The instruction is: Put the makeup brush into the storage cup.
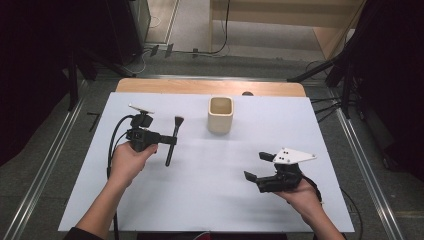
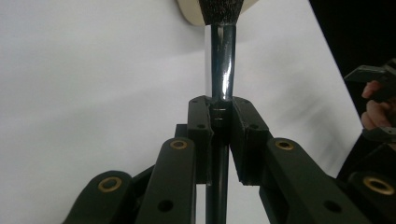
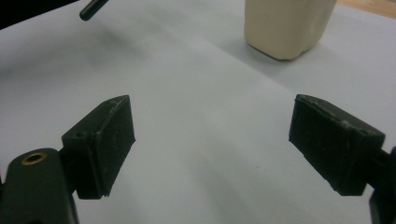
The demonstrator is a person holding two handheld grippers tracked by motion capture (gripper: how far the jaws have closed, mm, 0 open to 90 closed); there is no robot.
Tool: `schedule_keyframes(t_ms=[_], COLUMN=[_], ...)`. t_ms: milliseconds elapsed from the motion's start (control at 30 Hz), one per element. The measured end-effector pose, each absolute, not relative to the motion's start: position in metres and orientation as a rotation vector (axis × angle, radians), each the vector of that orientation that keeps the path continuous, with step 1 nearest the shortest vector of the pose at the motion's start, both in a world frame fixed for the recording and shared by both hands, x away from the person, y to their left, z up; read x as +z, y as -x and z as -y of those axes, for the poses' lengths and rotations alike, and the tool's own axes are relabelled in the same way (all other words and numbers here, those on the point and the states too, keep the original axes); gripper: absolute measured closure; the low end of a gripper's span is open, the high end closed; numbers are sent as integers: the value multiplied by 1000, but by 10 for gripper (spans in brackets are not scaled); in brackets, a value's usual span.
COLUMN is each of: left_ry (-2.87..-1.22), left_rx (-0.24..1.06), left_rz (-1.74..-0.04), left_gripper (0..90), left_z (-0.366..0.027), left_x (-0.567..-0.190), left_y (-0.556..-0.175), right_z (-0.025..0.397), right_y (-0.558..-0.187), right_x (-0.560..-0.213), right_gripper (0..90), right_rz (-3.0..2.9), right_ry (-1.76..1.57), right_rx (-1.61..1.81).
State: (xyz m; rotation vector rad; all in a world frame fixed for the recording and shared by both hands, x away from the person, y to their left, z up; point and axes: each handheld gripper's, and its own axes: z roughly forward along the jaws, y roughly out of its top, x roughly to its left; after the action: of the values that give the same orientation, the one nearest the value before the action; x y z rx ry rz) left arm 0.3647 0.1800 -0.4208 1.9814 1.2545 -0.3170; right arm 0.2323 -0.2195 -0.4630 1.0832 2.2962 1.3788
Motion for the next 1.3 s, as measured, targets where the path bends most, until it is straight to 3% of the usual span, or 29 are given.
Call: schedule_keyframes(t_ms=[1167,1300], left_ry=[-1900,-1887], left_rx=[-341,-392], left_rz=[-1105,-1083], left_gripper=[795,796], left_z=[-160,-152], left_x=[-430,-437], left_y=[-336,-333], right_z=[192,190], right_y=[-256,-256], right_x=[-456,-456], right_gripper=[155,155], right_rz=[-2258,-2262], right_ry=[-1184,-1186], right_rx=[1534,1534])
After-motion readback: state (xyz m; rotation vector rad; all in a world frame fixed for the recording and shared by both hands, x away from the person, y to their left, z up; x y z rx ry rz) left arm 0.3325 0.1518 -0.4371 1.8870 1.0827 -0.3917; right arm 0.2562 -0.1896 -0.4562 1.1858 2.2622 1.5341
